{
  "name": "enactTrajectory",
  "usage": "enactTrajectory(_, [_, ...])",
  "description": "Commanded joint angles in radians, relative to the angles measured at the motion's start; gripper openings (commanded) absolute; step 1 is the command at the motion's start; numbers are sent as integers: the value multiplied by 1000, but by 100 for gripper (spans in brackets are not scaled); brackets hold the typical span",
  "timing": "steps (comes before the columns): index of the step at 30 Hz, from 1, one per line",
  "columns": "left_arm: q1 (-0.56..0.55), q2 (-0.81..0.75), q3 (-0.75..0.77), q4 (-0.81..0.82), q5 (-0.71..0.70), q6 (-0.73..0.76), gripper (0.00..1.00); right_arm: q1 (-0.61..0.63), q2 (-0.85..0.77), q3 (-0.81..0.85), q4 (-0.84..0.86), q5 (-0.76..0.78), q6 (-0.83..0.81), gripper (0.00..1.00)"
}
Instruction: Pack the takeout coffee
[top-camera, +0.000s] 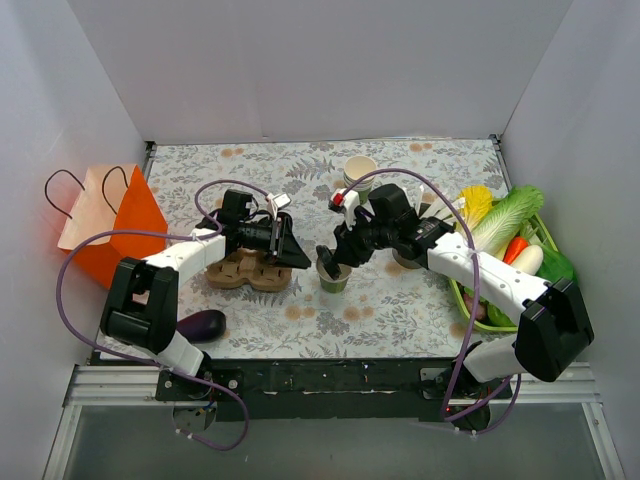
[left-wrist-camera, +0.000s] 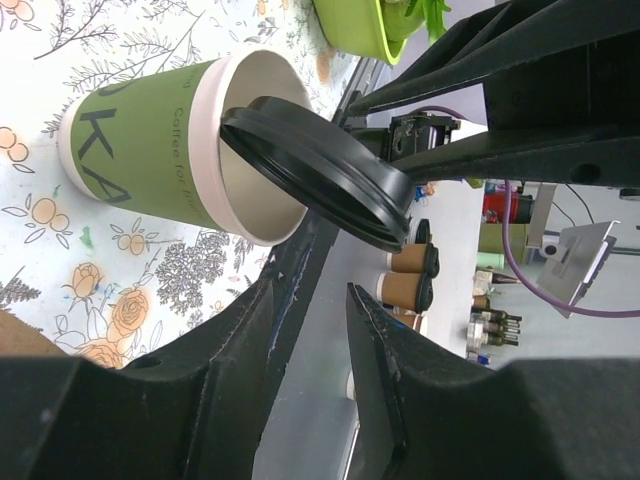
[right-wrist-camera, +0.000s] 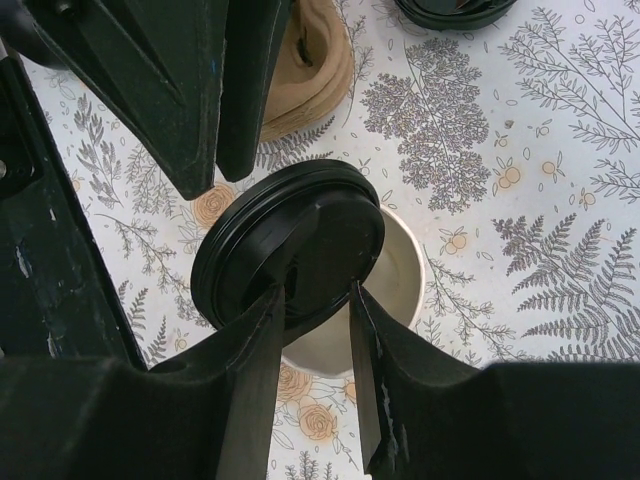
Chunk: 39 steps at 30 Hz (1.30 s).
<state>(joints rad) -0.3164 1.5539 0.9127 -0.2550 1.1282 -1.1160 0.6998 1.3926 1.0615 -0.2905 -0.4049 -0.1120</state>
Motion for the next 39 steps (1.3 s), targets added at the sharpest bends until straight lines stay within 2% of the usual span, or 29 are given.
enactTrajectory(1, [4,-43,-15,54,58,-15,36,13,3,48,2,-20,-12,40])
enactTrajectory(10, [4,-14,-20,34,-8,-10,36,23,5,60,2,-14,-17,41])
enactTrajectory(30, [2,29,-38,37,-44,-16,35,52,36,100,7,15,-20,41])
enactTrajectory(36, [2,57,-32,31,-51,-18,36,41,14,156,-22,98,-54,40])
enactTrajectory(39, [2,63,-28,22,-62,-11,35,30,10,166,-65,187,-77,41])
